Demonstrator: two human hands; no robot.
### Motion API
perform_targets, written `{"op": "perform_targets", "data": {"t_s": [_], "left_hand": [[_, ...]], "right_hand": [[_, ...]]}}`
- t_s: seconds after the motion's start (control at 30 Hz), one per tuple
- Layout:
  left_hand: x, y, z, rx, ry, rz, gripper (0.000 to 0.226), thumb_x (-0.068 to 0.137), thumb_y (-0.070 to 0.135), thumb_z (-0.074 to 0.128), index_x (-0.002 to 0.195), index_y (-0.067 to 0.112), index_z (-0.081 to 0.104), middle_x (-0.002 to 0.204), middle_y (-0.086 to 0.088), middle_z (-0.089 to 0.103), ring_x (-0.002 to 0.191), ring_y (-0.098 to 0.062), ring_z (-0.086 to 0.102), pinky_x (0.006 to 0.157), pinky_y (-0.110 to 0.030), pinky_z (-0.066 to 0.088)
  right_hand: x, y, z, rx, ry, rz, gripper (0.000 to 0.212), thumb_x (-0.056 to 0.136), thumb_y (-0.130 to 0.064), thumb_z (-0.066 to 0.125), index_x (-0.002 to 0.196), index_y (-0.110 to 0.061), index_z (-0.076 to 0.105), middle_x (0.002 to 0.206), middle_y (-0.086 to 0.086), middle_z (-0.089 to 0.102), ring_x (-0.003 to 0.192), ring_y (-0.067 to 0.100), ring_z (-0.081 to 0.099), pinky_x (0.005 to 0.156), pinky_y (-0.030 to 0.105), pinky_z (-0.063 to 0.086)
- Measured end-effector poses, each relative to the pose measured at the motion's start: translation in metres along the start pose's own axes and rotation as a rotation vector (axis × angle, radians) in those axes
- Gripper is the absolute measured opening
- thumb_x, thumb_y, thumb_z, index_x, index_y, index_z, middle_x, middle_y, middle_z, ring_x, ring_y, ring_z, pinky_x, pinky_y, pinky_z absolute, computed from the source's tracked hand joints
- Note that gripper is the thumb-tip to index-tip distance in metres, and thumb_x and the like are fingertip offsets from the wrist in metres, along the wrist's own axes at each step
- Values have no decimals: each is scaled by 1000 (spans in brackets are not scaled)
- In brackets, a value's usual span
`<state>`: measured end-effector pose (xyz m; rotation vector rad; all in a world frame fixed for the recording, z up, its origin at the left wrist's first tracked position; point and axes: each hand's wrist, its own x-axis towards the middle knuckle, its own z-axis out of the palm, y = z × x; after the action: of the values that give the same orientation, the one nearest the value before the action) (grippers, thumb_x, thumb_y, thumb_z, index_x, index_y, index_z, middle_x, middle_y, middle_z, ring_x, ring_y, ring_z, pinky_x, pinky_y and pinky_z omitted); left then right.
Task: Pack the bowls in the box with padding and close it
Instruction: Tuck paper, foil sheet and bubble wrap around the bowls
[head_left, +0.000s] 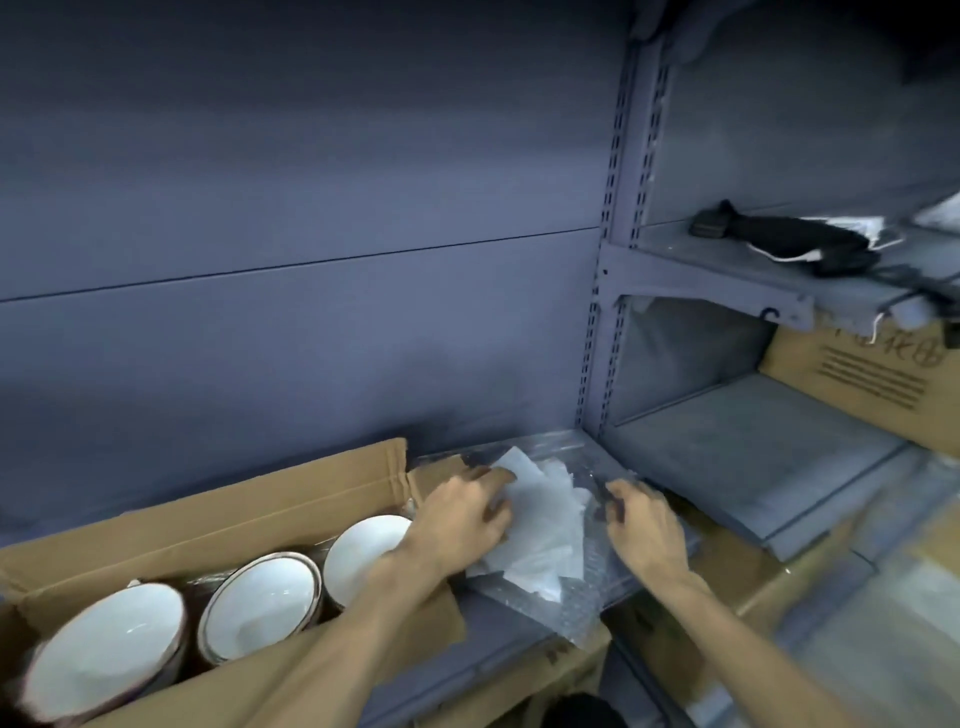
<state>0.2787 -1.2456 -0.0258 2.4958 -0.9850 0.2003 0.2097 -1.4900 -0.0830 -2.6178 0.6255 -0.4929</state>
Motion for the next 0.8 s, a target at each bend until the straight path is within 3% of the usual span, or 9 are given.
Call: {"op": "perform_targets", "data": {"t_s": [0.17,0.4,0.6,0.8], "left_hand": [[18,4,23,26,-128,-2,42,94,30,51,135,25,59,136,-1,63,121,-27,60,95,-36,52],[43,-4,49,72,-204,-41,44,92,30,45,134,25,57,128,-2,65,121,-26,58,93,-38,52],[111,-32,58,387,-211,-233,48,102,13,44,150,15,38,147,-9,47,137,-29,44,108,-35,43],[147,-67,69,591,-387,-428,42,102,10,49,144,12,49,145,-10,50,135,-29,51,106,-39,48]], "right_hand": [[10,21,11,-38,-103,114,29,98,-22,56,127,-21,62,129,10,65,122,38,55,98,45,49],[52,-4,31,152,-184,25,46,101,-6,47,144,-22,52,134,9,61,127,32,52,102,42,47],[91,-23,51,215,-217,-4,51,101,-5,42,148,-24,47,128,11,63,124,32,53,98,46,49],[123,-26,70,259,-240,109,54,99,-7,40,149,-27,46,129,14,65,117,36,62,93,43,51]]}}
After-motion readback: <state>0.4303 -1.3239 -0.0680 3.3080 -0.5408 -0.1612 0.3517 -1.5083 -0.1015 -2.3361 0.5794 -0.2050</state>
